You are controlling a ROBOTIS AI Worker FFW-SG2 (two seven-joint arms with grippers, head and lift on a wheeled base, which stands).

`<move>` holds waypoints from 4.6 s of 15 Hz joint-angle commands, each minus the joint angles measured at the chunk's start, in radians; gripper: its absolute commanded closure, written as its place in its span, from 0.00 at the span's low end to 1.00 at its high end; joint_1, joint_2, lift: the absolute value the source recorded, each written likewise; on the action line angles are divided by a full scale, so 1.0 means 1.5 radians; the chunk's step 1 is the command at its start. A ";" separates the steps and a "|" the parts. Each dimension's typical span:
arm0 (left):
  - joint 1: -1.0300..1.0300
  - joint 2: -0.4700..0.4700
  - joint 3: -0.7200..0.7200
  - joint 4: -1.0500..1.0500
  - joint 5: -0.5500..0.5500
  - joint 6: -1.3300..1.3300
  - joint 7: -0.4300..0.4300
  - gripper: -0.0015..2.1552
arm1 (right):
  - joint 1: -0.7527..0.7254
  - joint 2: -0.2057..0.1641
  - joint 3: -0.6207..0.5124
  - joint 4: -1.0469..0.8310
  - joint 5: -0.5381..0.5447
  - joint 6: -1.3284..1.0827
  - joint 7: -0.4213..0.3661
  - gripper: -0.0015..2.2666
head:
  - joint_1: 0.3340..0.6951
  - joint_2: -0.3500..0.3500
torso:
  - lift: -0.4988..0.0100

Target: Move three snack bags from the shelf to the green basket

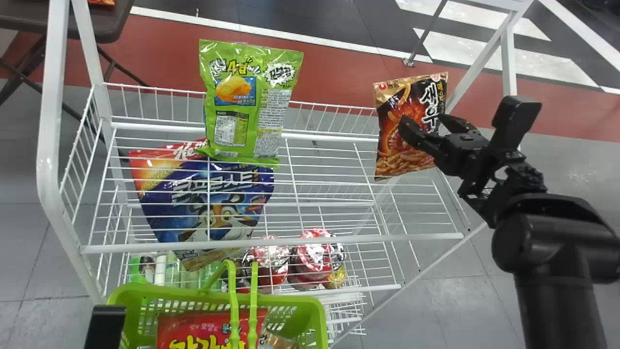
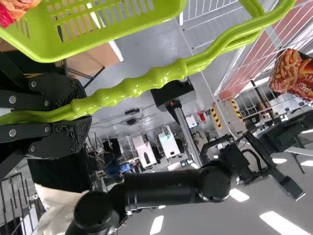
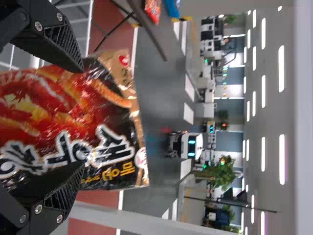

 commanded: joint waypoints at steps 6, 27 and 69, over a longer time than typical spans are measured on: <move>-0.001 -0.002 0.001 0.000 0.000 0.002 0.000 0.81 | 0.011 -0.011 0.008 -0.020 -0.043 0.047 0.040 0.89 | 1.00 0.00 | 0.90; -0.010 -0.002 -0.015 0.008 0.000 -0.002 0.006 0.81 | 0.280 0.141 -0.219 -0.510 -0.364 0.721 0.136 0.89 | 1.00 0.00 | 0.90; 0.011 -0.002 0.008 0.020 0.022 -0.070 -0.020 0.81 | 0.582 0.145 0.085 -0.461 -0.055 -0.234 -0.063 0.04 | 1.00 0.00 | 0.90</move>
